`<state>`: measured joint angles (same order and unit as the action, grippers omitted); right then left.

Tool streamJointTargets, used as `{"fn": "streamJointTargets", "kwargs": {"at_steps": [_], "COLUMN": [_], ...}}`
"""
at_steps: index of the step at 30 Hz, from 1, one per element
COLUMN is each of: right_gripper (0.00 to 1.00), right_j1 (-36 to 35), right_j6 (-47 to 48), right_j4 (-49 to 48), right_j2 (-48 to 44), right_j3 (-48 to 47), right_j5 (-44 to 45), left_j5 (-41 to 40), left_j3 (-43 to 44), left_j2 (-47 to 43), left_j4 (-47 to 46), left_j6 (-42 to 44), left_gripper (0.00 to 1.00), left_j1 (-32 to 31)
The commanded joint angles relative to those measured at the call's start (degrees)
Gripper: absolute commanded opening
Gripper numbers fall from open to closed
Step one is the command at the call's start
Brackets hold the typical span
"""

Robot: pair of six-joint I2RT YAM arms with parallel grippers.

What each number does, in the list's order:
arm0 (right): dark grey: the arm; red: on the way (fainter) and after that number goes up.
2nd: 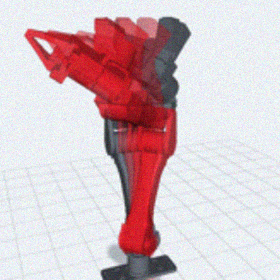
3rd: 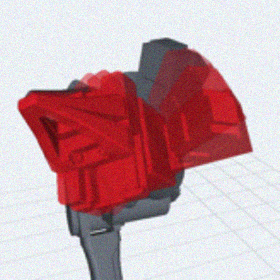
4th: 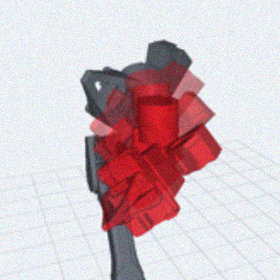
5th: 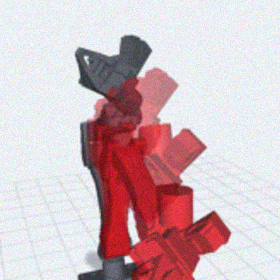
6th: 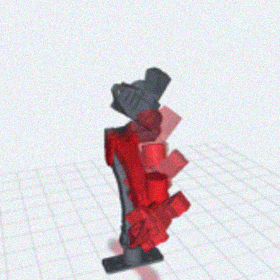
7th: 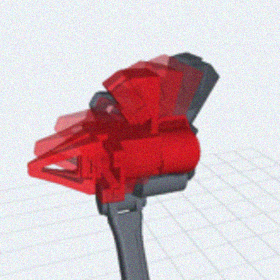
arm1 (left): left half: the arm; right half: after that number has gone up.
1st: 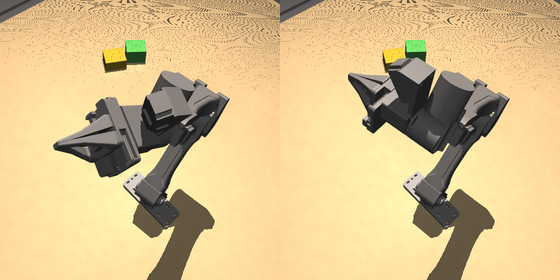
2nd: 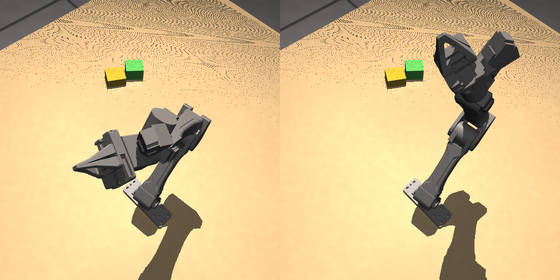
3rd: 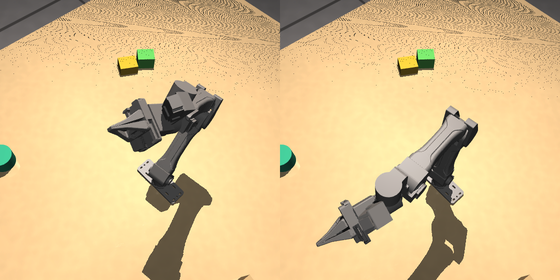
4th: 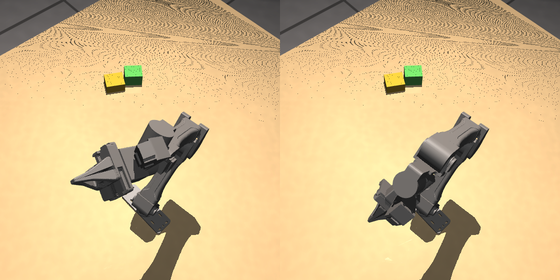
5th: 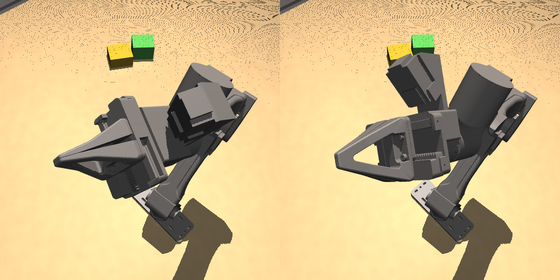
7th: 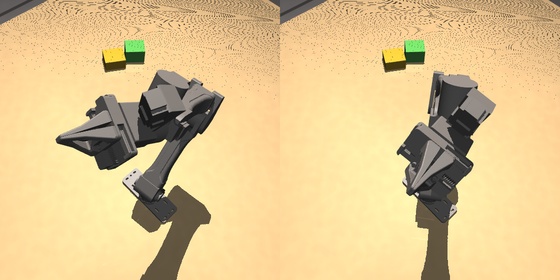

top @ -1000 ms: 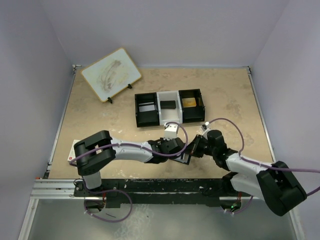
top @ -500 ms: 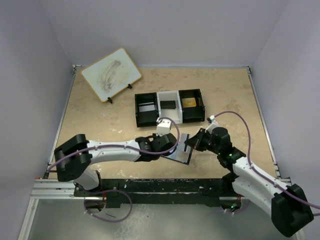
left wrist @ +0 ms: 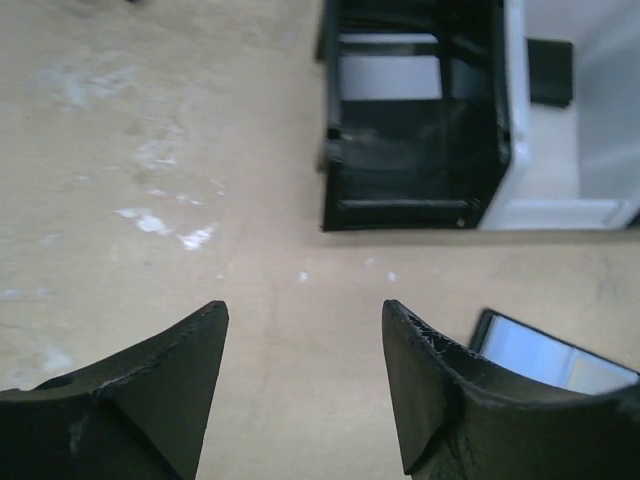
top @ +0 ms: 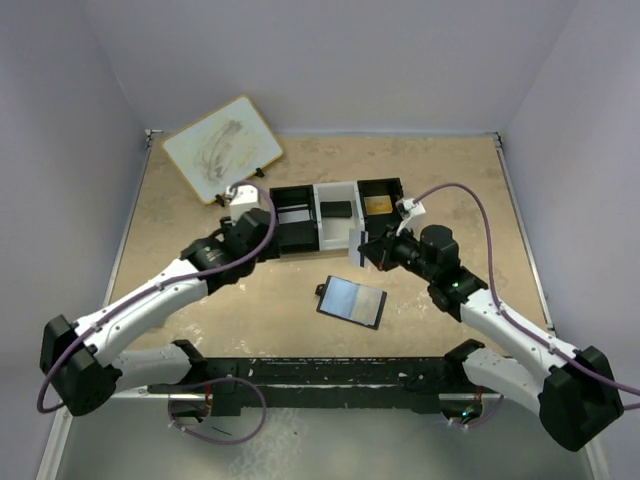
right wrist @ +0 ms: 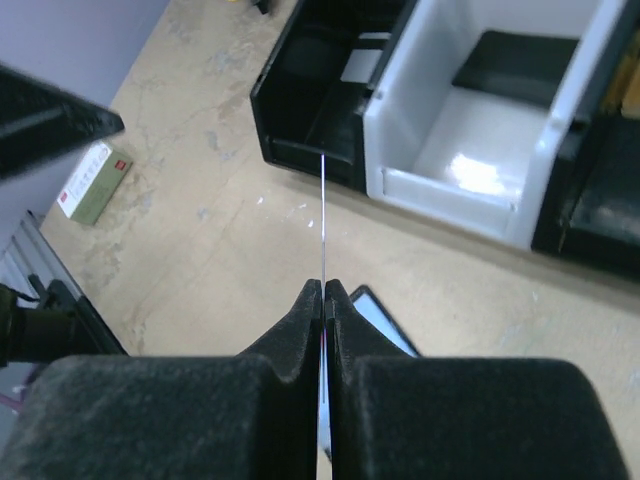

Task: Take the credit cards out of the card holder
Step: Place the credit card in the storage box.

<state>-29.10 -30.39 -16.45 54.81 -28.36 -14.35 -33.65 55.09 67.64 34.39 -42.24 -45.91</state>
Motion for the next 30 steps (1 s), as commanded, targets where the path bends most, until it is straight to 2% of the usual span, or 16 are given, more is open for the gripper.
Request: {"fn": "streamJointTargets", "kwargs": {"at_steps": [1,7,9,16,21,30], "right_gripper": [0.00,0.00,0.00,0.00,0.00,0.00], "right_j1": [-3.0,-6.0,-7.1,-11.5,-14.4,-15.2], "right_j6": [10.9,23.2,27.6,49.0,61.3,70.3], "right_j4": [-4.4,-5.7,-6.8,-6.0,-0.5,10.4], "right_j2": [4.0,11.7,13.9,27.3,39.0,54.7], "right_j3": [-6.1,-13.2,-15.3,-25.7,-36.6,-52.7], "right_j5": [0.8,0.7,0.7,-1.0,4.1,13.2], "left_j5": [2.6,6.9,8.4,4.1,-1.0,-2.6], "left_j3": [1.8,-0.6,-2.9,-5.6,-6.1,-6.0], "left_j2": [-4.1,-4.1,-4.8,-10.9,-15.3,-16.6], "left_j4": [6.6,5.8,4.0,2.6,2.6,2.2], "left_j6": [7.2,11.1,11.4,10.1,8.7,9.0], "left_gripper": [0.62,0.66,0.71,0.74,0.74,0.74], "left_j1": [10.3,27.0,30.6,31.4,31.3,31.3]}}
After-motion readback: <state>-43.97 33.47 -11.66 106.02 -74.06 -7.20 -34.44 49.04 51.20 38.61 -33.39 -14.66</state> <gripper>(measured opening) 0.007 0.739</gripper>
